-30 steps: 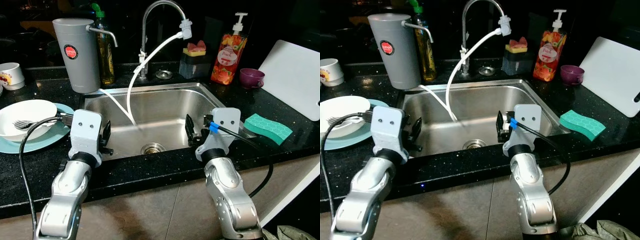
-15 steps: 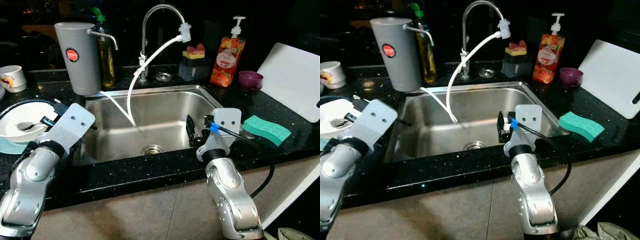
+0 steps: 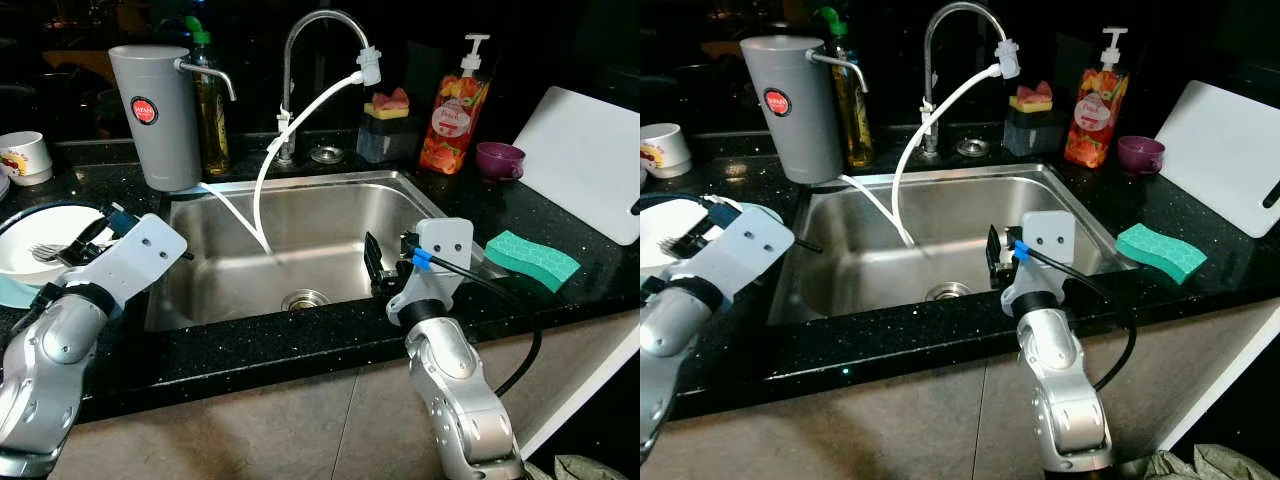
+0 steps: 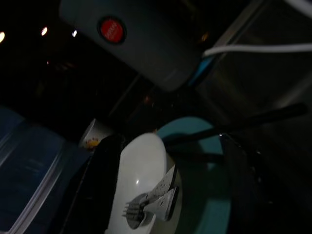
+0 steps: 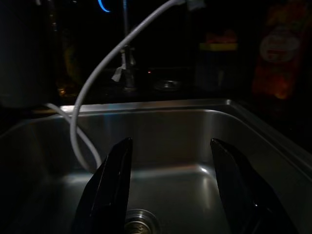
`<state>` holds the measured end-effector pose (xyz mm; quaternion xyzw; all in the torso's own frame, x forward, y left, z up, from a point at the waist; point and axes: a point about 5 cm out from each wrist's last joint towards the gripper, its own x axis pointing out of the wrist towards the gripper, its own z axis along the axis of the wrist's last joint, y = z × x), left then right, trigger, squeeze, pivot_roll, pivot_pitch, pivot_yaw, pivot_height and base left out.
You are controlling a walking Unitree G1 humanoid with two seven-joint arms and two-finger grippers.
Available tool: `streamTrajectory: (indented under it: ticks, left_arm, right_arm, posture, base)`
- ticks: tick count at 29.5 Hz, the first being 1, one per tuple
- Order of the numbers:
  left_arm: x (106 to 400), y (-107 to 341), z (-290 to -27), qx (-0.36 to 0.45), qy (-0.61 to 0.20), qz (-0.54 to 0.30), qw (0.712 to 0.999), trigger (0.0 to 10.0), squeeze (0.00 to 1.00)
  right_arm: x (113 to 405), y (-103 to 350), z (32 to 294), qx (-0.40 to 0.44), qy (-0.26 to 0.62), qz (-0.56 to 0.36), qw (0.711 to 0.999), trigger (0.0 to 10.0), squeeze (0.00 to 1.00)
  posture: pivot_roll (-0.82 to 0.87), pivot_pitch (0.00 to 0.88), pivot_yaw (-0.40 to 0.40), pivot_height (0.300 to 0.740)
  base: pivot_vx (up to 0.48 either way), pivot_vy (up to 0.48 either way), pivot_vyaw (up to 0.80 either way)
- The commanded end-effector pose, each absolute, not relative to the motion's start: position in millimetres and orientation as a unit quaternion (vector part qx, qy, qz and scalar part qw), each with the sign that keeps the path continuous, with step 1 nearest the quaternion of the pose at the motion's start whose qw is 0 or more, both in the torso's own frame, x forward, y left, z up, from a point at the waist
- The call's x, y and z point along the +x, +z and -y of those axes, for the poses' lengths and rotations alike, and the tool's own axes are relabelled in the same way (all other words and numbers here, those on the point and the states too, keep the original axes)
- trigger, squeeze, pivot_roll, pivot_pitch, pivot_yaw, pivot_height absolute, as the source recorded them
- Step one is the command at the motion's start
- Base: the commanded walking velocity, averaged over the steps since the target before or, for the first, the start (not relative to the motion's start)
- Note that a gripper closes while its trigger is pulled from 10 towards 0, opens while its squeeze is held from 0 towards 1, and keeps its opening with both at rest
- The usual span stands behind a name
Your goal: Kitchen organization
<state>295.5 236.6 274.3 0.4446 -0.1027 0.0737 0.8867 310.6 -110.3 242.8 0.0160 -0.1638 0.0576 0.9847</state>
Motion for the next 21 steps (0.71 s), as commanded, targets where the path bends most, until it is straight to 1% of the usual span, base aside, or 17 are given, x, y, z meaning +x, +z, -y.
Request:
streamTrajectory:
  ticks: [1, 3, 6, 7, 9, 13, 14, 15, 16, 17, 18, 21]
  left_arm:
    - [298.3, 275.0, -246.5, 0.454, 0.086, 0.083, 0.883, 10.0, 0.0]
    - [299.6, 274.9, -248.0, 0.454, 0.088, 0.079, 0.883, 10.0, 0.0]
    - [307.6, 268.7, -258.0, 0.451, 0.086, 0.041, 0.887, 10.0, 0.0]
    - [307.6, 268.7, -258.0, 0.451, 0.086, 0.041, 0.887, 10.0, 0.0]
    - [314.1, 266.6, -266.3, 0.448, 0.087, 0.023, 0.889, 10.0, 0.0]
    - [316.4, 267.6, -268.9, 0.449, 0.089, 0.022, 0.889, 10.0, 0.0]
    - [317.4, 268.0, -270.7, 0.449, 0.089, 0.02, 0.889, 5.1, 0.0]
    - [317.4, 268.0, -270.7, 0.449, 0.089, 0.02, 0.889, 5.1, 0.0]
    - [318.7, 266.5, -271.9, 0.452, 0.081, 0.017, 0.888, 0.5, 0.0]
    - [318.7, 266.5, -271.9, 0.452, 0.081, 0.017, 0.888, 0.5, 0.0]
    - [319.0, 265.8, -271.9, 0.452, 0.078, 0.017, 0.888, 0.0, 0.0]
    - [319.0, 264.0, -269.4, 0.454, 0.068, 0.018, 0.888, 0.0, 0.0]
  right_arm:
    - [311.4, 239.3, 111.7, 0.018, 0.054, 0.156, 0.986, 10.0, 0.0]
    - [311.8, 239.3, 111.6, 0.018, 0.054, 0.156, 0.986, 10.0, 0.0]
    - [312.4, 239.7, 110.7, 0.018, 0.054, 0.156, 0.986, 10.0, 0.0]
    - [312.4, 239.7, 110.7, 0.018, 0.054, 0.156, 0.986, 10.0, 0.0]
    - [312.4, 240.8, 110.5, 0.019, 0.054, 0.158, 0.986, 10.0, 0.0]
    - [312.6, 241.1, 110.8, 0.019, 0.053, 0.159, 0.986, 10.0, 0.0]
    - [312.6, 241.2, 111.3, 0.019, 0.052, 0.159, 0.986, 10.0, 0.0]
    - [312.6, 241.2, 111.3, 0.019, 0.052, 0.159, 0.986, 10.0, 0.0]
    - [312.7, 241.3, 111.5, 0.019, 0.05, 0.16, 0.986, 10.0, 0.0]
    - [312.7, 241.3, 111.5, 0.019, 0.05, 0.16, 0.986, 10.0, 0.0]
    - [312.7, 241.3, 111.5, 0.02, 0.05, 0.16, 0.986, 10.0, 0.0]
    - [312.6, 241.1, 111.1, 0.021, 0.05, 0.16, 0.986, 10.0, 0.0]
  posture:
    - [0.14, 0.113, -0.044, 0.74]
    - [0.14, 0.111, -0.045, 0.74]
    - [0.14, 0.108, -0.048, 0.74]
    - [0.14, 0.108, -0.048, 0.74]
    - [0.14, 0.106, -0.049, 0.74]
    - [0.13, 0.104, -0.047, 0.74]
    - [0.13, 0.104, -0.047, 0.74]
    - [0.13, 0.104, -0.047, 0.74]
    - [0.14, 0.104, -0.045, 0.74]
    - [0.14, 0.104, -0.045, 0.74]
    - [0.14, 0.104, -0.045, 0.74]
    - [0.14, 0.104, -0.045, 0.74]
  base:
    - [0.0, 0.0, 0.0]
    - [0.0, 0.0, 0.0]
    - [0.0, 0.0, 0.0]
    - [0.0, 0.0, 0.0]
    - [0.0, 0.0, 0.0]
    - [0.0, 0.0, 0.0]
    - [0.0, 0.0, 0.0]
    - [0.0, 0.0, 0.0]
    - [0.0, 0.0, 0.0]
    - [0.0, 0.0, 0.0]
    - [0.0, 0.0, 0.0]
    - [0.0, 0.0, 0.0]
